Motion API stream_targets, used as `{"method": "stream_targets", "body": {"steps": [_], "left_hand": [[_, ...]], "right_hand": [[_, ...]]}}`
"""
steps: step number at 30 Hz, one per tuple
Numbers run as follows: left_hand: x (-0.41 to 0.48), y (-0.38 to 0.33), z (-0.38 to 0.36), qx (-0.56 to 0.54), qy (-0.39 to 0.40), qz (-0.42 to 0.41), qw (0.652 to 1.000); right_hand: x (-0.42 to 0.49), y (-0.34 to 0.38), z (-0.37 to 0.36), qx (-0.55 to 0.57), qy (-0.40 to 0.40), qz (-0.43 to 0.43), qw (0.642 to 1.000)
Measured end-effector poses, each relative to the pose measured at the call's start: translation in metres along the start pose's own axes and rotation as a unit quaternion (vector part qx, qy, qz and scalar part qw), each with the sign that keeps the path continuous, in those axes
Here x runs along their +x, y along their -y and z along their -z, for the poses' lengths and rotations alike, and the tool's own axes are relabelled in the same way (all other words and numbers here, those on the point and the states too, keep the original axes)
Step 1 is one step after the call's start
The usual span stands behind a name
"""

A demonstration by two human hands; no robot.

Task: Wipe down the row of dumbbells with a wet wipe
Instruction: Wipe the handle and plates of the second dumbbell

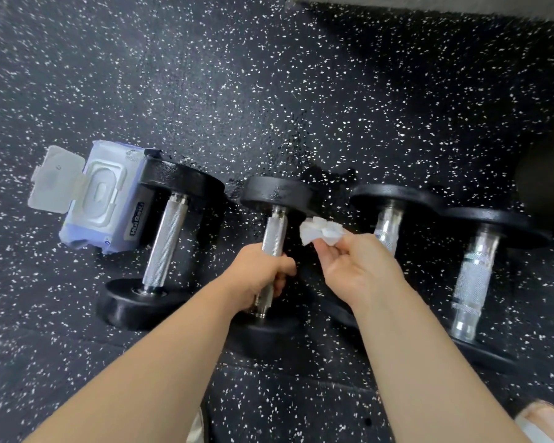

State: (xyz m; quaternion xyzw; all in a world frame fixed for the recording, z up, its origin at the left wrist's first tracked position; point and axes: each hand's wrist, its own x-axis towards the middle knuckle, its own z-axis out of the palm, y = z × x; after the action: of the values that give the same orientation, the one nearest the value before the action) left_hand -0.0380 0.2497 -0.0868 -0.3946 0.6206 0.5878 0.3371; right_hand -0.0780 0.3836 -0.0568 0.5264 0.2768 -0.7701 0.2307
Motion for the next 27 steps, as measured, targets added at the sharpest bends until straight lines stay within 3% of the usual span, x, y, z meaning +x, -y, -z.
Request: {"method": "stream_targets", "body": {"steps": [5, 8, 11, 16, 21, 27], "left_hand": [[-0.009, -0.003, 0.01, 0.085, -0.074, -0.067, 0.991], [-0.018, 0.001, 0.014, 0.247, -0.189, -0.132, 0.941], [-0.027, 0.005, 0.009, 0.309, -0.234, -0.153, 0.909], [-0.013, -0.006, -0.005, 0.254, -0.231, -0.066, 0.937], [-0.002, -0.002, 0.006, 0.235, -0.241, -0.077, 0.939], [-0.02, -0.003, 0.003, 0.148, -0.107, -0.13, 0.975]], "right_hand": [[-0.018, -0.005, -0.017, -0.024, 0.003, -0.007, 1.0], [-0.017, -0.015, -0.022, -0.041, -0.004, -0.017, 0.999], [-0.016, -0.022, -0.021, -0.055, -0.008, -0.025, 0.998], [-0.016, -0.034, -0.023, -0.048, -0.007, -0.021, 0.999], [-0.013, -0.038, -0.021, -0.042, 0.003, -0.025, 0.999], [-0.018, -0.03, -0.02, 0.012, 0.013, -0.035, 0.999]]}}
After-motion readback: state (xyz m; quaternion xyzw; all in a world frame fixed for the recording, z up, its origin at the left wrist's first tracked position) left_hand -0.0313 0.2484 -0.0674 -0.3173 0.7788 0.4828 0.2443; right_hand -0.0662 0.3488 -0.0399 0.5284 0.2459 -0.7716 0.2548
